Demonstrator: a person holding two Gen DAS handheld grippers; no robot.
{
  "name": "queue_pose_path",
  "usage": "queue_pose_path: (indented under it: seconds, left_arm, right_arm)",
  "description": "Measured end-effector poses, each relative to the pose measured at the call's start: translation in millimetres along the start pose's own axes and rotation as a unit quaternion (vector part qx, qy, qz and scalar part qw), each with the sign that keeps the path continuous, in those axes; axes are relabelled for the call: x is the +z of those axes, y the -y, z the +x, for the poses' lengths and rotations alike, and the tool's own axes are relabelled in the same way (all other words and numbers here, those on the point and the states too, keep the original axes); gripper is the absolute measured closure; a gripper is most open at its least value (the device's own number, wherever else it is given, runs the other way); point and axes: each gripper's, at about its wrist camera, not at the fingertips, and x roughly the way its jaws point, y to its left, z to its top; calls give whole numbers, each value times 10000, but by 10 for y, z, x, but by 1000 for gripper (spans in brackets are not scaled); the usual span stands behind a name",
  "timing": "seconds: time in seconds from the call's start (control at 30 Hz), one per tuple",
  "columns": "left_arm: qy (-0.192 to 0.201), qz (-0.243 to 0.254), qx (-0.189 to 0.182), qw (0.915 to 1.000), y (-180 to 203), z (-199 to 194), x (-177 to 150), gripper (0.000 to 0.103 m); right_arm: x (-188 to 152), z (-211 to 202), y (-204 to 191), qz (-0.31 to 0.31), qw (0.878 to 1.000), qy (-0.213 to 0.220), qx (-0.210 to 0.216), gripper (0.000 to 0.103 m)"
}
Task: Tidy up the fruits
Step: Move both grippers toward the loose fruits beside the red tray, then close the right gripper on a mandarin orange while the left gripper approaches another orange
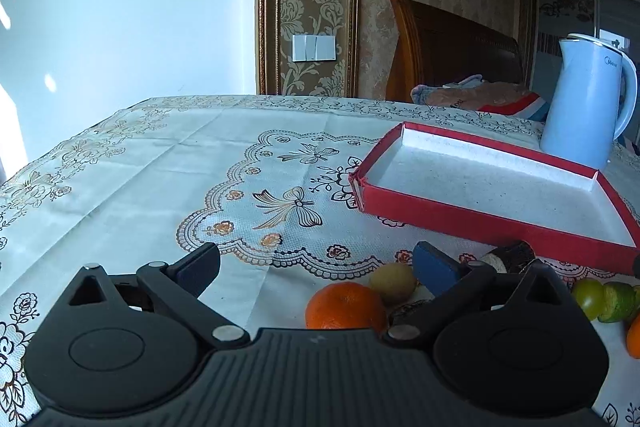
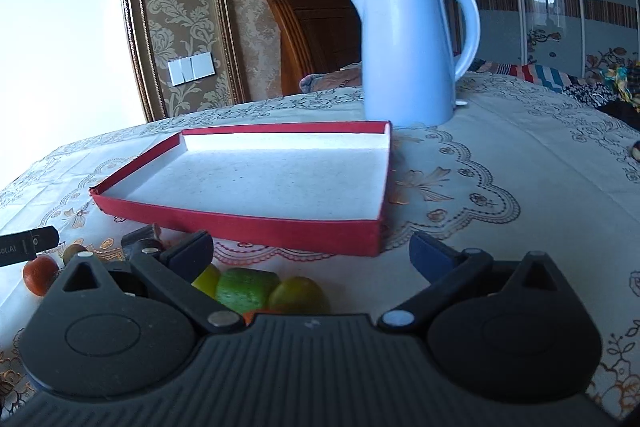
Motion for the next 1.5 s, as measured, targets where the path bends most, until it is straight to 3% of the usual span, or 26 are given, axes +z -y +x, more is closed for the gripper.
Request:
queue_pose_path:
  seconds: [0.17,0.33,0.47,0.73,0.9,1.07,1.5]
  left_arm:
    - [-25,21,-18,10000,15,-4,-2,0]
    - [-89,2,-19,10000,15,17,2,0]
    - [-117,16,-25,9999,16,28,-1,0]
    - [-128,13,-29,9999,14,28,-6,0]
    - [-154,2,-26,9999,9,33,-7,0]
    - [-143,18,-29,9999,9,31,-5,0]
    - [-155,23,-31,9999,28,31,-6,0]
  right_arm:
    - [-44,-74,261,108,9997,-190,-77,0]
    - [-77,-132,318,125,9997,-179,145,0]
    - [-131,-201,195,-274,9986,-232,383,0]
    - [-238,-326,-129,-1276,9912,-45,354,0]
    - [-226,-320,-97,-1202,9919,-74,395,1]
    - [-238,-262,-123,-1111,9890,-503,834,15]
    - [-257,-183,-216,-1214,9867,-799,726,19]
